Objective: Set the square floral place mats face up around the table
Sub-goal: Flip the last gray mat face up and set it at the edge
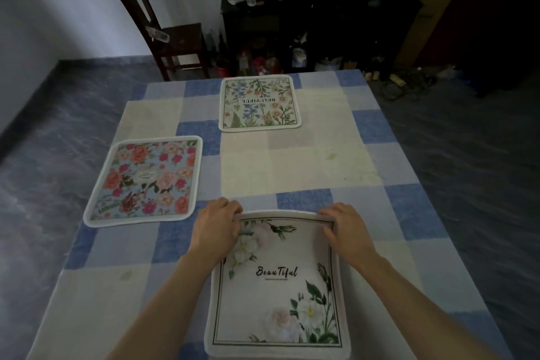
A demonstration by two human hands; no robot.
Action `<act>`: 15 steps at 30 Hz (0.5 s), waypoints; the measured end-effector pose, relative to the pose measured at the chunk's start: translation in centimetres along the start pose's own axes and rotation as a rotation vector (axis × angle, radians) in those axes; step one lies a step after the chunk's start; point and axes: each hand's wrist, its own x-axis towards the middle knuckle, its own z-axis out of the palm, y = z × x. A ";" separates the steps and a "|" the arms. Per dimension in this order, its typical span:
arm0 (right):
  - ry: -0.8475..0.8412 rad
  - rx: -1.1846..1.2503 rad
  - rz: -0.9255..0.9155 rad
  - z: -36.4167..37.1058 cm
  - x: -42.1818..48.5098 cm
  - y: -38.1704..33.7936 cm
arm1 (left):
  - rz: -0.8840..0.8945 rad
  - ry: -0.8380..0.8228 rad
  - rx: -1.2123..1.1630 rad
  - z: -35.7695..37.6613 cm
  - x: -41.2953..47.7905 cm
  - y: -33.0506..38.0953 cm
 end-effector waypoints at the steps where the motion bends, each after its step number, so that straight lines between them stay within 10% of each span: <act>1: -0.034 0.016 -0.002 0.1 0.0 0.2 | -0.008 -0.045 0.013 0.3 0.2 -0.3; 15: 0.010 0.092 -0.044 -0.2 -2.3 0.8 | -0.004 -0.075 0.027 0.9 -2.2 0.7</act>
